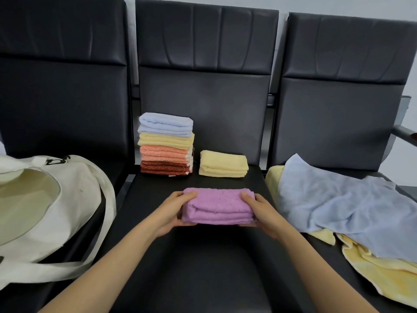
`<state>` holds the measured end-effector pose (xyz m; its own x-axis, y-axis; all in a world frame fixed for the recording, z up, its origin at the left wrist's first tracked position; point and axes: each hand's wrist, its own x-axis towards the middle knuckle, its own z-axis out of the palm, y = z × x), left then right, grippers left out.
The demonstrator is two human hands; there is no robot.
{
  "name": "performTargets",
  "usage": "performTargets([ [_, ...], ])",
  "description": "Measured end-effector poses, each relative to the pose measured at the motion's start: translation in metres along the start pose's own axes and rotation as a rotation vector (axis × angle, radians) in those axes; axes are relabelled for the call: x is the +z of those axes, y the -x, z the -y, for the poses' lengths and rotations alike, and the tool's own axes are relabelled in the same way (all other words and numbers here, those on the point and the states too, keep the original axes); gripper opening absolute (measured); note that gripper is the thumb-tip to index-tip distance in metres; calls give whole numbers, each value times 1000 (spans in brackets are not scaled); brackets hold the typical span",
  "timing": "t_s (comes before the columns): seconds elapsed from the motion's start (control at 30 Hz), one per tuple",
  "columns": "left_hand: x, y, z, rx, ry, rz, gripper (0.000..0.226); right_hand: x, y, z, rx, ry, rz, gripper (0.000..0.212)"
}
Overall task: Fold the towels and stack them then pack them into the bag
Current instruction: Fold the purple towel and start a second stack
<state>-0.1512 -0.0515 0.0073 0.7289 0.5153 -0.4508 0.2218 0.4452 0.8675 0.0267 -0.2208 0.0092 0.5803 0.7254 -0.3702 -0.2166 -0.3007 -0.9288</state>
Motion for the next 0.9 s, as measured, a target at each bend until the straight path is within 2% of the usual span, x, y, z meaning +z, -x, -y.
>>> performTargets([
  [0.13,3,-18,-8,-7,-28,37,66,-4,-14,-4,68,-36,-5,38],
  [0.23,12,-40,-22,87,-38,-16,70,-10,-34,9,1,-79,-68,40],
  [0.33,27,-72,-45,261,-113,-100,46,-19,-68,35,-151,-48,-231,40],
  [0.43,44,-108,-70,439,-265,-165,16,-25,-105,62,-303,38,-309,29],
  [0.57,58,-152,-92,574,-344,-263,15,-29,-150,81,-395,105,-345,15],
  [0.9,49,-213,-68,433,-480,-365,20,-20,-209,49,-367,397,-459,4],
])
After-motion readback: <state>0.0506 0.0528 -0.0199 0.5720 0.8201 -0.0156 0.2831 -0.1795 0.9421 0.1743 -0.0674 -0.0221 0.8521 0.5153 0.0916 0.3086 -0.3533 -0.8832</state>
